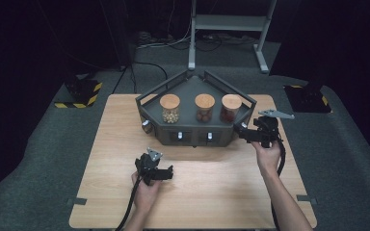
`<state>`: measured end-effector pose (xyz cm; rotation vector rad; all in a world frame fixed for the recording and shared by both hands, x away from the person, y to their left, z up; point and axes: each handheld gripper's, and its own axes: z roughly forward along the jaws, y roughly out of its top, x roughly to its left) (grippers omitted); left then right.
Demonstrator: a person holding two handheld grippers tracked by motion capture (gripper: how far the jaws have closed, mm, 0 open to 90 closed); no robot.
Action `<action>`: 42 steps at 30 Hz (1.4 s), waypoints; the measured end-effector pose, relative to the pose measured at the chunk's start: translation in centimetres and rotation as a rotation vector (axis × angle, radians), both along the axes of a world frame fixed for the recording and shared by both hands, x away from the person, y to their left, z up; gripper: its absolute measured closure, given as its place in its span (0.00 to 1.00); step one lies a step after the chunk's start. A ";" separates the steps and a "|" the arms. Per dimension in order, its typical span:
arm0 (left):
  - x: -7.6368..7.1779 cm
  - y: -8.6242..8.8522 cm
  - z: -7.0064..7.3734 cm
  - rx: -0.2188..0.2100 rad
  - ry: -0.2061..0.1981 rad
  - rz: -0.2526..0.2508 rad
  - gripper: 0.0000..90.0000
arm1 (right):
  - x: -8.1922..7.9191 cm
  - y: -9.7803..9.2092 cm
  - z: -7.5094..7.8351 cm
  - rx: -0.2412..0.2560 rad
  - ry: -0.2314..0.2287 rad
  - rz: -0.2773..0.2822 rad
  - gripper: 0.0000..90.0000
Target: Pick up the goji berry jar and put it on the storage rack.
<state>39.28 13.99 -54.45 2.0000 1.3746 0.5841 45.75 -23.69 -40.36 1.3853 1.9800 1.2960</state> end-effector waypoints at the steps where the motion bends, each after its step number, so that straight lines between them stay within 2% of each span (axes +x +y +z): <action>1: 0.0 0.0 0.0 0.000 0.000 0.000 0.04 | -0.1 -0.2 -0.1 0.005 -0.002 0.001 0.09; 7: 0.0 0.0 0.0 0.000 0.000 0.000 0.04 | -0.8 -0.6 -1.2 0.010 -0.003 -0.005 0.09; 25: 0.0 0.0 0.0 -0.001 -0.001 -0.003 0.04 | -2.7 -1.2 -5.8 -0.025 0.062 0.007 0.09; 28: 0.0 0.0 0.0 0.000 -0.001 -0.003 0.04 | -3.1 -1.2 -6.4 -0.041 0.056 0.009 0.10; 34: 0.0 0.0 0.0 0.000 -0.001 -0.003 0.04 | -3.8 -0.8 -7.8 -0.108 0.054 0.011 0.11; 39: 0.0 0.0 0.0 0.000 -0.001 -0.003 0.04 | -4.2 -0.6 -8.9 -0.133 0.057 0.002 0.12; 42: 0.0 0.0 0.0 -0.001 -0.001 -0.003 0.04 | -4.3 -0.5 -9.6 -0.141 0.074 -0.002 0.12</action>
